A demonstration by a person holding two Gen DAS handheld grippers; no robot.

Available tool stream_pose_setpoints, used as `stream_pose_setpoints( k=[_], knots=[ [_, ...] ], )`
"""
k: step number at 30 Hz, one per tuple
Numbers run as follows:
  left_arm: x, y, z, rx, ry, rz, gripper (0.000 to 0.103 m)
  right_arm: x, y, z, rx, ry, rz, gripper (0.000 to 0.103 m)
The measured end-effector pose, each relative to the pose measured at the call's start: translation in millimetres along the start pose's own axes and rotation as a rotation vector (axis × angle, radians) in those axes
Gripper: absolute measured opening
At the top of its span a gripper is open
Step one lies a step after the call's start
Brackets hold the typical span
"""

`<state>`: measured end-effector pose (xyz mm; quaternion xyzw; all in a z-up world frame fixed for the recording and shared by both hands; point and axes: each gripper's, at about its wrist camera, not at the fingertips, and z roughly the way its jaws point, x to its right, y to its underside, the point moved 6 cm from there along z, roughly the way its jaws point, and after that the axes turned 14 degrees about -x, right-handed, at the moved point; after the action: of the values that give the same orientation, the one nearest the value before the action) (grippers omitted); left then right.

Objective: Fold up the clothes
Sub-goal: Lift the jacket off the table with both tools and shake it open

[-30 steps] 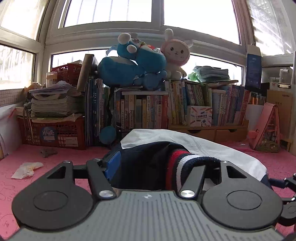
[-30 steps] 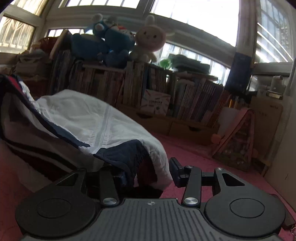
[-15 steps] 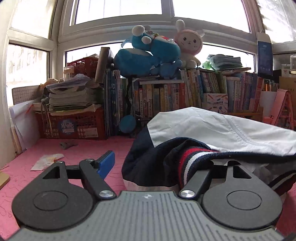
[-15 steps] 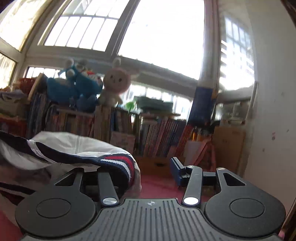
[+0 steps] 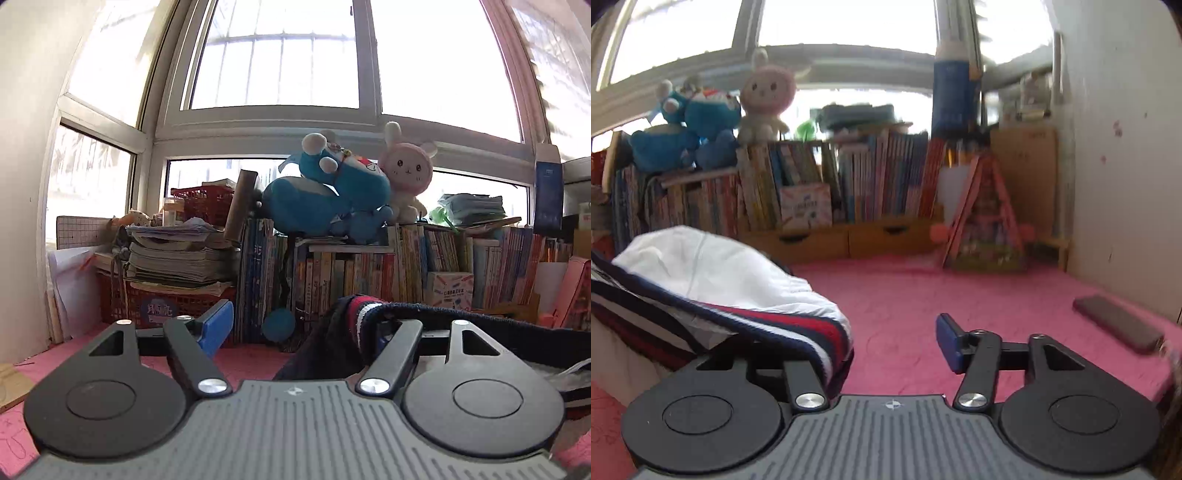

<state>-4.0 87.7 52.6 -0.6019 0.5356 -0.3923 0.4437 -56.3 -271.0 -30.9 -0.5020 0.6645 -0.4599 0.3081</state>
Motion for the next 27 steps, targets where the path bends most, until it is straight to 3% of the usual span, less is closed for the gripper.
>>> stream_pose_setpoints(
  k=[2, 3, 4, 7, 10, 12, 15, 17, 19, 21, 22, 25, 27],
  knots=[
    [0.3, 11.6, -3.6, -0.029, -0.045, 0.045, 0.073, -2.0, -5.8, -23.9, 0.115, 0.048, -0.092, 0.062],
    [-3.6, 21.9, -0.9, -0.076, -0.049, 0.049, 0.073, -4.8, -3.9, -24.1, 0.084, 0.009, -0.111, 0.060],
    [-7.6, 32.3, 1.7, -0.122, -0.052, 0.054, 0.073, -3.6, 2.1, -16.1, -0.020, -0.083, -0.096, 0.051],
    [-27.5, 70.7, 6.5, -0.297, -0.049, 0.017, 0.073, 9.3, 23.2, 8.1, -0.379, -0.399, 0.020, 0.043],
    [-44.9, 101.1, 2.0, -0.420, -0.054, -0.026, 0.078, 31.8, 31.0, 8.8, -0.579, -0.784, 0.218, 0.043],
    [-48.7, 113.1, -3.1, -0.461, -0.060, -0.022, 0.079, 33.1, 28.3, 3.7, -0.562, -0.755, 0.151, 0.043],
    [-50.6, 122.4, -11.2, -0.478, -0.106, 0.011, 0.071, -3.6, 35.4, -16.6, -0.485, -0.742, -0.090, 0.039],
    [-53.1, 122.5, -17.2, -0.486, -0.032, -0.026, 0.068, -29.2, 40.4, -30.6, -0.430, -0.732, -0.254, 0.033],
    [-50.6, 118.4, -27.3, -0.463, 0.027, -0.022, 0.069, -41.8, 33.6, -35.5, -0.413, -0.824, -0.222, 0.033],
    [-41.2, 112.8, -37.8, -0.412, 0.019, 0.071, 0.082, -54.0, 27.4, -34.7, -0.362, -0.756, -0.259, 0.029],
    [-34.8, 110.4, -42.4, -0.383, 0.003, 0.135, 0.083, -57.4, 26.5, -32.8, -0.356, -0.731, -0.263, 0.026],
    [-11.4, 112.1, -43.1, -0.329, -0.012, 0.293, 0.086, -64.2, 25.0, -28.0, -0.344, -0.670, -0.268, 0.021],
    [-1.3, 117.0, -30.0, -0.344, -0.020, 0.326, 0.083, -63.0, 25.6, -29.6, -0.322, -0.639, -0.273, 0.021]
  ],
)
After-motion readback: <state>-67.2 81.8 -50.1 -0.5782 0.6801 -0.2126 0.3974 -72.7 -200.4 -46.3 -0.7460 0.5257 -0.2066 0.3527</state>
